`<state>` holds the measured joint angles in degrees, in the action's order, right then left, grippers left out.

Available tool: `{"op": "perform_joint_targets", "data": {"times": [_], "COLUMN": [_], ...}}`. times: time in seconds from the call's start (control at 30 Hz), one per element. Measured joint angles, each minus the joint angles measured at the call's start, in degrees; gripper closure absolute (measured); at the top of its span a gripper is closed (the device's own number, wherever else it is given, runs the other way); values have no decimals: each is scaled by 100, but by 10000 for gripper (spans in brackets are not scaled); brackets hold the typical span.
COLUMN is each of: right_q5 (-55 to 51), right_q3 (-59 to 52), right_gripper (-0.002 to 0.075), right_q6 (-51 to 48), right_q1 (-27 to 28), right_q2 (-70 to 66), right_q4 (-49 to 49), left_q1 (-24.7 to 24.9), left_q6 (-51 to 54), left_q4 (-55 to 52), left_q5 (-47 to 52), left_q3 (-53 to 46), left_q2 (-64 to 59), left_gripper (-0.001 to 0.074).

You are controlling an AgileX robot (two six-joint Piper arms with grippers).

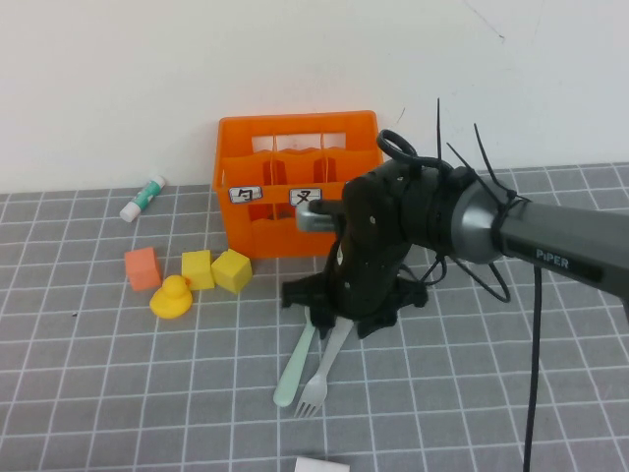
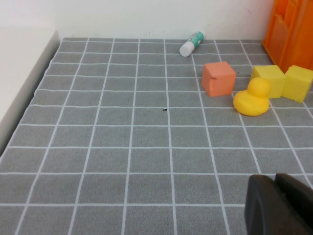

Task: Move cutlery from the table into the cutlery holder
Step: Pick up the fork

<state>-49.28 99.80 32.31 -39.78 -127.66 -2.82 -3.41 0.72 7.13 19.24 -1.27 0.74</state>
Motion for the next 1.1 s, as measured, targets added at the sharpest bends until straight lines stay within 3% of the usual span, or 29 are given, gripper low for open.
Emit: {"op": "perform_joint_targets", "data": {"times": [0.27, 0.83, 1.0, 1.1], "right_q5": [180, 270, 140, -39], "right_q3": [12, 44, 46, 55], "right_gripper": [352, 359, 448, 570], "right_q6": [831, 458, 183, -169], "right_q1": [0, -108, -108, -108], "right_q2": [0, -400, -400, -400], "right_q4": [589, 569, 553, 431], "left_q1": [0, 0, 0, 0], "left_q6": [0, 0, 0, 0], "left_q4": [0, 0, 0, 0], "left_q5": [0, 0, 0, 0], "left_q3": [0, 0, 0, 0], "left_q2": [0, 0, 0, 0], "left_gripper": [736, 736, 736, 736]}}
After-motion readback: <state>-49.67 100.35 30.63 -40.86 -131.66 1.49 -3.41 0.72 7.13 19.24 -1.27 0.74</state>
